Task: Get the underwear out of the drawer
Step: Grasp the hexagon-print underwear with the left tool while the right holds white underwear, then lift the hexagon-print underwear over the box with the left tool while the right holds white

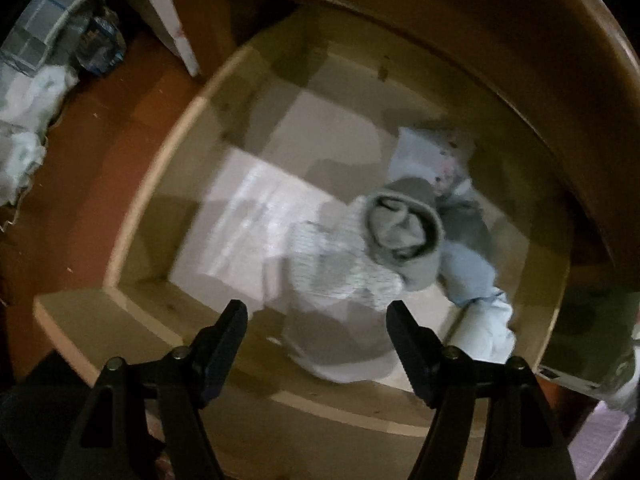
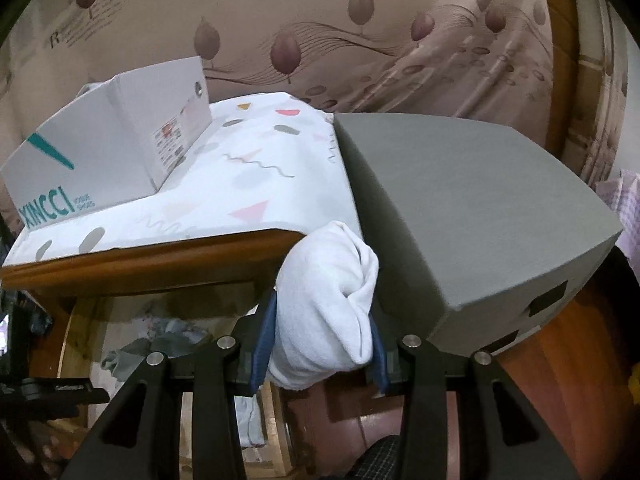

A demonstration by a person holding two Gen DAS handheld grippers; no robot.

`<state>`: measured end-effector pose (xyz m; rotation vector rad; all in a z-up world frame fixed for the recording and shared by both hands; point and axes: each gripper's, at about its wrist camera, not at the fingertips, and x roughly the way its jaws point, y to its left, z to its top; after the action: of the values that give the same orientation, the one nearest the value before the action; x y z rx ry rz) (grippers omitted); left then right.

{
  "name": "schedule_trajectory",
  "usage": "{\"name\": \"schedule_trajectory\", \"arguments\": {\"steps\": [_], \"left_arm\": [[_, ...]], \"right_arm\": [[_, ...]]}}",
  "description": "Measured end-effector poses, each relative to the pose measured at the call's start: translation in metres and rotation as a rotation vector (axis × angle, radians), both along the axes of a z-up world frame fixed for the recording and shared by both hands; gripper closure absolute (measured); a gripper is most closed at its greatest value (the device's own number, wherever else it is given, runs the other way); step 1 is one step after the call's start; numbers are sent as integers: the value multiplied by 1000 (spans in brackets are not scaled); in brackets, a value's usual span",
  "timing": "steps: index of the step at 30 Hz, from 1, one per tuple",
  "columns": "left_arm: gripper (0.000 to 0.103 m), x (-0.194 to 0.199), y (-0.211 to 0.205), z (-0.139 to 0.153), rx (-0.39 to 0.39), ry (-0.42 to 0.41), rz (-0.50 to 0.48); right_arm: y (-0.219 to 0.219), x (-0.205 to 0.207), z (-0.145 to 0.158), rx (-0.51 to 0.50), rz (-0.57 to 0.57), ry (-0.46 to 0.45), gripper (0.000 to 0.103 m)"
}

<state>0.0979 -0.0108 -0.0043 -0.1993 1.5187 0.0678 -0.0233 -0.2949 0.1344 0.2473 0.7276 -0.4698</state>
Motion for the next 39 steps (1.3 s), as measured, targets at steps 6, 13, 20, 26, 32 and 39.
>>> {"name": "schedule_trajectory", "arguments": {"steps": [6, 13, 20, 26, 32, 39], "left_arm": [[29, 4, -21, -20, 34, 30, -33], [29, 14, -34, -42, 70, 99, -40], [29, 24, -40, -51, 111, 190, -39], [61, 32, -32, -52, 73, 198, -47], [81, 25, -17, -37, 12, 156, -68], [85, 17, -5, -13, -34, 92, -123]], "right_arm": [[-7, 0, -1, 37, -3, -7, 66], [-5, 0, -2, 37, 5, 1, 65], [0, 5, -4, 41, 28, 12, 66], [3, 9, -8, 51, 42, 25, 65], [1, 10, -10, 66, 42, 30, 65], [1, 10, -10, 60, 44, 33, 65]]}}
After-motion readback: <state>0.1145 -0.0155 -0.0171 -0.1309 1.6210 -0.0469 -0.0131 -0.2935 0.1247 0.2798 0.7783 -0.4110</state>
